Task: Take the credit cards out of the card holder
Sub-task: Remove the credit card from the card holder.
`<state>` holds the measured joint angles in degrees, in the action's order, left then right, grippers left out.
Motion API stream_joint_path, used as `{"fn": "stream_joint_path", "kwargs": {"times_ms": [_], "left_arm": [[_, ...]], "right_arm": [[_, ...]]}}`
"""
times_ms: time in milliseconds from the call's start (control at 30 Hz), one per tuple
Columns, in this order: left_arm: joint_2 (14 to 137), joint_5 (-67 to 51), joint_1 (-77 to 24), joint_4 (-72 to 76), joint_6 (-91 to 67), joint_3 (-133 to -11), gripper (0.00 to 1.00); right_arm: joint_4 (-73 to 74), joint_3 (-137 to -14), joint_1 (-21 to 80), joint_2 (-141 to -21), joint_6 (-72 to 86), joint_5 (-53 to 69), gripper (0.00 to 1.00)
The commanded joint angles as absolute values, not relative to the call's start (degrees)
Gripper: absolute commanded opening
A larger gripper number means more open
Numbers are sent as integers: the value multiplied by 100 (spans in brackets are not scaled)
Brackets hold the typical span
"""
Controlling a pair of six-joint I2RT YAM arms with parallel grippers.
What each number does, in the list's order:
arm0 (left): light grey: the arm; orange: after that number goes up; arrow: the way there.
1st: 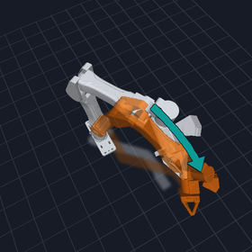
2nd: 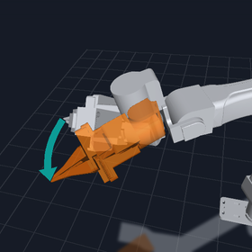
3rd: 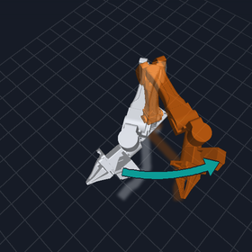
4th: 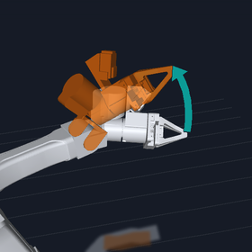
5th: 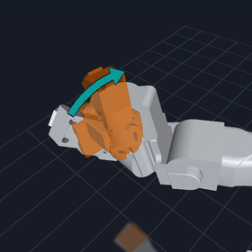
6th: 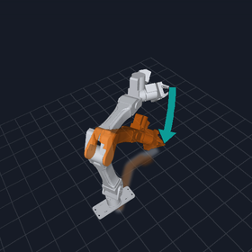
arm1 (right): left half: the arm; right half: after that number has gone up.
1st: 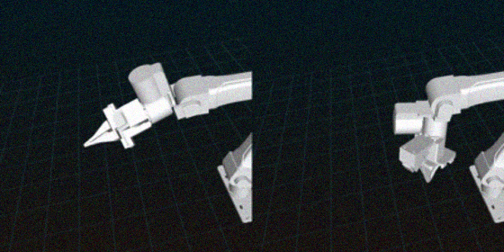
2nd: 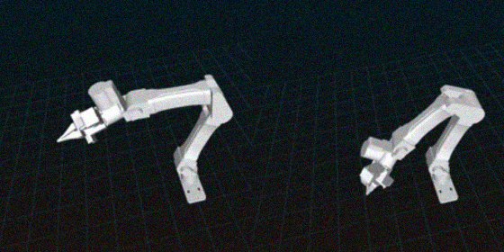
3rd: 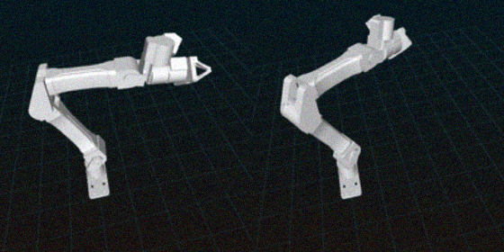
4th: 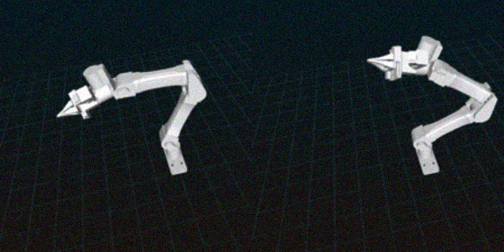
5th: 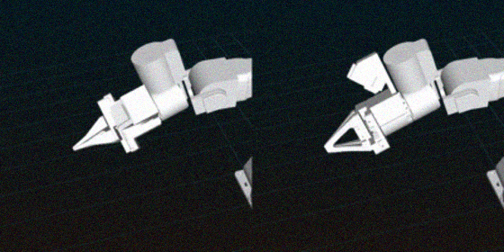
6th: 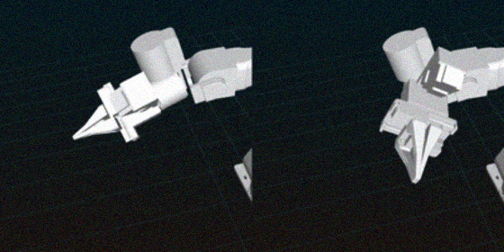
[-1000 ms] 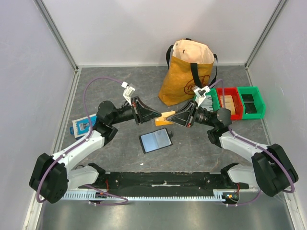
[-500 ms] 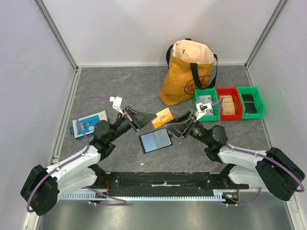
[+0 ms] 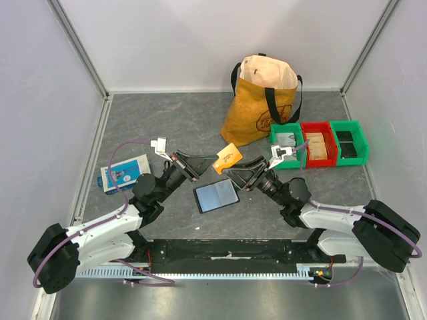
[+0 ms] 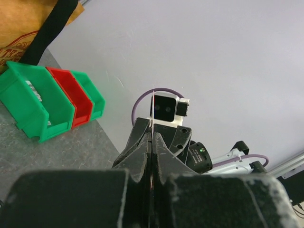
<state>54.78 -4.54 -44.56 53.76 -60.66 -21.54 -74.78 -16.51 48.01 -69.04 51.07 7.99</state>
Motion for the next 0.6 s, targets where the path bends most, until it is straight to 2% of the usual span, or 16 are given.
{"fn": "stream_joint_path", "kwargs": {"times_ms": [0,200,267,333,433,467,500,567], "left_arm": [[5414,-202,-4509,5757,-6284,-2031,2],[5326,-149,-4517,5643,-6407,-1899,2],[5300,-158,-4500,5634,-6425,-1881,2],[5291,-149,-4509,5608,-6451,-1863,2],[5274,-149,-4509,5590,-6495,-1846,2],[5265,-132,-4509,5572,-6504,-1846,4],[5247,-123,-4509,5529,-6487,-1854,7],[5168,-88,-4509,5354,-6416,-1881,23]], "right_arm": [[-8508,-1872,4825,-6882,4949,466,48],[-8183,-2004,4816,-6663,4773,466,48],[-8139,-2021,4825,-6627,4720,422,45],[-8104,-2021,4816,-6583,4702,404,35],[-7955,-2022,4816,-6557,4693,413,4],[-7911,-1995,4816,-6531,4702,378,0],[-7841,-1969,4808,-6513,4702,352,0],[-7613,-1864,4790,-6346,4658,159,0]]}}
